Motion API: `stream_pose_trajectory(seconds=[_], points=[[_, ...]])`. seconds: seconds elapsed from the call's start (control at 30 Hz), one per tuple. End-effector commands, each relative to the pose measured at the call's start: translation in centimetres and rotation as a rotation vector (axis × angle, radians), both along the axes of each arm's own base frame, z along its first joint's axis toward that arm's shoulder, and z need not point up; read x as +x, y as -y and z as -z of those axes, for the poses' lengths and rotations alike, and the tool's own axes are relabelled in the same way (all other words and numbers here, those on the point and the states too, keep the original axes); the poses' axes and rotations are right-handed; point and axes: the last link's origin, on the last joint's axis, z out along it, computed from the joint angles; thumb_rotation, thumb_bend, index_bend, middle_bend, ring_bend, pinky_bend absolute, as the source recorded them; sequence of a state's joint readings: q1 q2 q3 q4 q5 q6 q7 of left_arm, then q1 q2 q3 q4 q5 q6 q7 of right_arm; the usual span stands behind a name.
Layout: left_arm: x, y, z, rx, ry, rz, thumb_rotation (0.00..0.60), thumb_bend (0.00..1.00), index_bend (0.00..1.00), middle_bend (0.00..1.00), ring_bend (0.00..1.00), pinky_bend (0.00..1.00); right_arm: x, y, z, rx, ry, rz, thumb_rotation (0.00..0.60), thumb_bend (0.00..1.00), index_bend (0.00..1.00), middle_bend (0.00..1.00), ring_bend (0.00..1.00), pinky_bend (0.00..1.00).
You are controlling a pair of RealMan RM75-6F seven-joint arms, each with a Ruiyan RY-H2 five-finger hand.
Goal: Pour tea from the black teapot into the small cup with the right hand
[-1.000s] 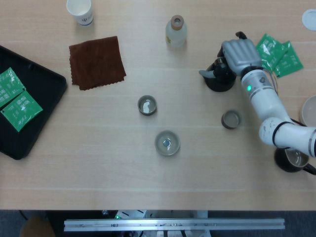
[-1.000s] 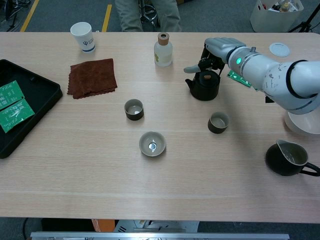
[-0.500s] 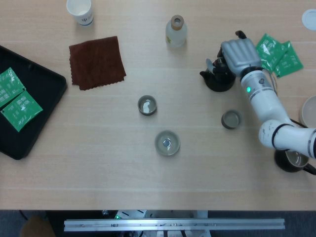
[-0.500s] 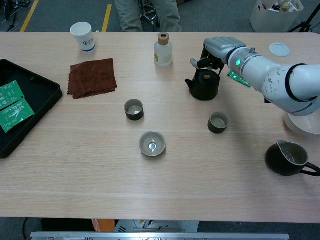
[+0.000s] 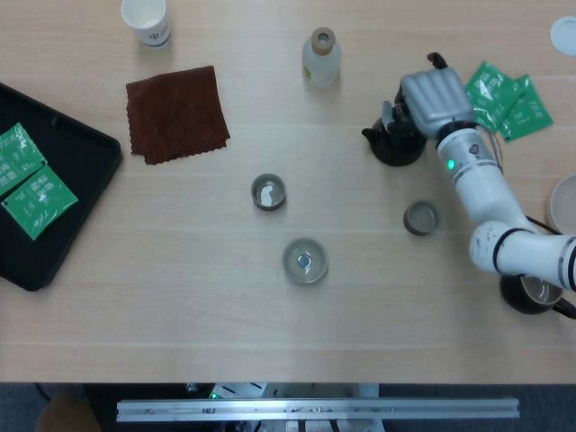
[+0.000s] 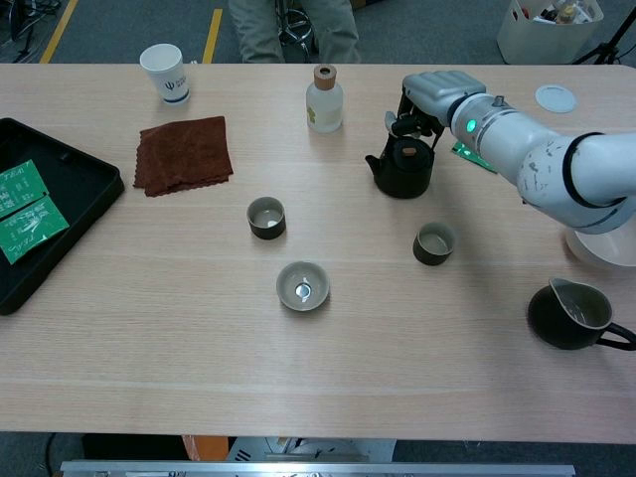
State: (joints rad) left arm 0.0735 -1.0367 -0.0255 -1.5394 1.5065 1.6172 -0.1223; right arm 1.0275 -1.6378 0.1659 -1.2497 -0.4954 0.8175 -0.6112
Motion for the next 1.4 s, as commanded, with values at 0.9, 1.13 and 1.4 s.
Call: stream_pose_trajectory(seconds=[0.9,1.13,1.4], points=[[0.2,0.2,-0.1,0.012,0.005,0.013,0.600,0.29,0.25,0.25,0.17,0.08,2.0,-3.4,-3.8,0.057,-0.022,-0.194,0.304,0.64,0.85,0.86,0.73,0.09],[0.3,0.1,-0.1,0.014,0.003,0.015,0.600,0.29,0.25,0.25,0.17,0.08,1.2,-5.3,-5.7,0.078,-0.028,-0.241,0.306,0.63,0.85,0.86,0.73,0.09],[0.9,-0.1,0.2,0.010,0.000,0.028,0.600,0.29,0.25,0.25,0.17,0.08,-0.1,-7.0,-7.5,0.096,-0.041,-0.274,0.305,0.63,0.85,0.86,0.73,0.09]])
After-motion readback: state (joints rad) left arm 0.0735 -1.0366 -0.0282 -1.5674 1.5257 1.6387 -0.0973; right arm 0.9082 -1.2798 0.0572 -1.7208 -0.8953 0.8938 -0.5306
